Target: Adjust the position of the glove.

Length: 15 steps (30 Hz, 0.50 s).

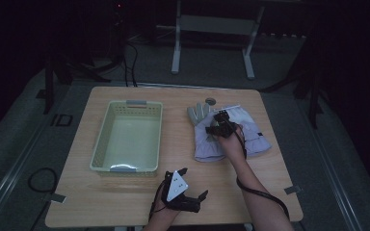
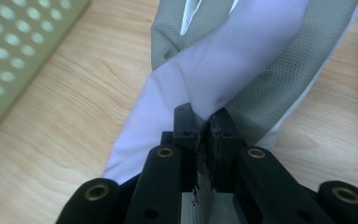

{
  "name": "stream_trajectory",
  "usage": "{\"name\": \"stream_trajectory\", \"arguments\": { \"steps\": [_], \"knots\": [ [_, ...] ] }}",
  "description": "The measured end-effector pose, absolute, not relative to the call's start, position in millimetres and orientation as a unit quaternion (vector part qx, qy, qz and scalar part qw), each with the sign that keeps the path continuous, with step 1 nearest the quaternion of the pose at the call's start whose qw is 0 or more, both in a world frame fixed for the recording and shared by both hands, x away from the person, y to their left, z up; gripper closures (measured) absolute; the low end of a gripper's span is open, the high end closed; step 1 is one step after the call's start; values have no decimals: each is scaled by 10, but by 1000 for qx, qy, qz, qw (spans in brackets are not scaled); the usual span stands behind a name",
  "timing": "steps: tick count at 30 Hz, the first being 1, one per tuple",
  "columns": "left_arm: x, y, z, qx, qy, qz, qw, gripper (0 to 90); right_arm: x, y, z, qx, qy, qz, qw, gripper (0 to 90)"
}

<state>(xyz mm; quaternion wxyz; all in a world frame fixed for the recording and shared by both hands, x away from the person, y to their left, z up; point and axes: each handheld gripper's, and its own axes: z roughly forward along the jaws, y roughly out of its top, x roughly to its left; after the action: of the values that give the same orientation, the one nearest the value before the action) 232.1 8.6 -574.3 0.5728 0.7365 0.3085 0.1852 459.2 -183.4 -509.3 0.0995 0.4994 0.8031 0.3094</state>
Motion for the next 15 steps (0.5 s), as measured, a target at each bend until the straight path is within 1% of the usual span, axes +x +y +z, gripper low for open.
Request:
{"name": "stream_trajectory", "arguments": {
  "steps": [3,8,12,15],
  "knots": [
    [2320,84,-5743,737,309,186,572,1,4525,-1858,-4955,518,787,320,100,837],
    [2319,83,-5743,737,309,187,572,1,4384,-1832,-4765,517,787,316,117,836],
    [2319,83,-5743,737,309,187,572,1,4281,-1837,-4718,523,784,316,113,837],
    [2319,83,-5743,737,309,187,572,1,4217,-1830,-4746,521,787,307,121,837]
  ]
}}
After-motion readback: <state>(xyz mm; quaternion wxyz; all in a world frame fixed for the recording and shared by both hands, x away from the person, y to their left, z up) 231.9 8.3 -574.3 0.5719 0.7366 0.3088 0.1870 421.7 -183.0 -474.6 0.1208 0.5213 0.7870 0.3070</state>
